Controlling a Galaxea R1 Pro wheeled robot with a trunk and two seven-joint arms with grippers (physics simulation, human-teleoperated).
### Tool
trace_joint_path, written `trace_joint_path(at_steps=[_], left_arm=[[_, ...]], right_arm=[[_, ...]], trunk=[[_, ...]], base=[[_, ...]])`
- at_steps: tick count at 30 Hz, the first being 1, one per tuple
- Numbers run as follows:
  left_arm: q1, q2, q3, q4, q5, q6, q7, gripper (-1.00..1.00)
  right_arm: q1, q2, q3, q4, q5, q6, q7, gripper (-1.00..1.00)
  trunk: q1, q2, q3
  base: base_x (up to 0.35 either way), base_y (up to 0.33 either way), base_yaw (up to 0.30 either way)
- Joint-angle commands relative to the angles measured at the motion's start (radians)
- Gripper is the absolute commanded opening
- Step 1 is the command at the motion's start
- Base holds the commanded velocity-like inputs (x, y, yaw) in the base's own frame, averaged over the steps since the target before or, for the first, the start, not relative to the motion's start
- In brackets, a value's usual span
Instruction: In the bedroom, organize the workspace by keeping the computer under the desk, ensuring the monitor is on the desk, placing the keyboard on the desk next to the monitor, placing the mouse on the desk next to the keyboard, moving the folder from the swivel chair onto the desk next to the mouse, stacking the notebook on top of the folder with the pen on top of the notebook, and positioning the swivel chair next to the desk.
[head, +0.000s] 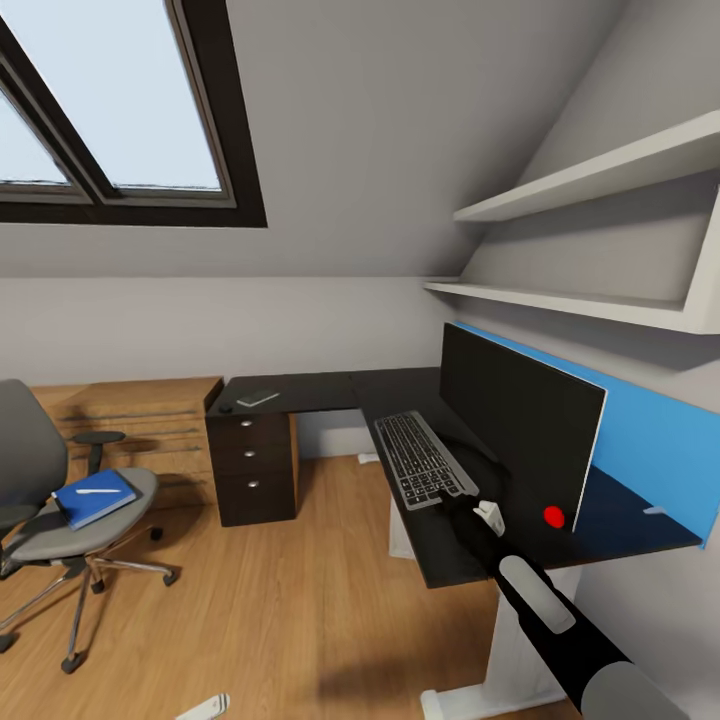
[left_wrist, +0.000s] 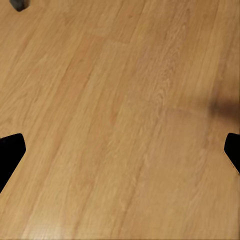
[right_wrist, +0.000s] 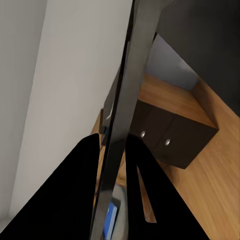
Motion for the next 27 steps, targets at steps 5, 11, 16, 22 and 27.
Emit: trace_joint_path(at_steps=[5,11,16,22,27], left_arm=[[-0.001,0.0,-0.002,0.0,0.005,-0.004,0.002,1.0],[-0.001,0.0,-0.002,0.0,0.005,-0.003,0.002,1.0],[-0.001,0.0,-0.002,0.0,0.005,-0.002,0.002,1.0],[-0.001,0.001,-0.002,0.0,0.005,-0.002,0.002,1.0],[-0.001,0.0,-0.002,0.0,0.005,-0.01,0.002,1.0]], right_arm=[[-0.001,-0.001,0.003,0.001,-0.012,0.0,0.003,-1.0],[-0.001,-0.001,0.003,0.003,-0.012,-0.001,-0.001,-1.0],[-0.001,-0.001,-0.003,0.026,-0.013,-0.001,-0.004,-1.0],[-0.001,-0.002,-0.004,0.029,-0.013,-0.001,-0.004,-1.0],[-0.001,-0.003,-0.006,0.029,-0.012,-0.001,-0.004,-1.0]], trunk=[[0.001,-0.001,-0.001],[0.001,-0.001,-0.001],[0.001,-0.001,-0.001],[0.001,-0.001,-0.001],[0.001,-0.001,-0.001]], base=[[0.276,0.0,0.0],[0.143,0.0,0.0],[0.01,0.0,0.0],[0.001,0.0,0.0],[0.0,-0.081,0.0]])
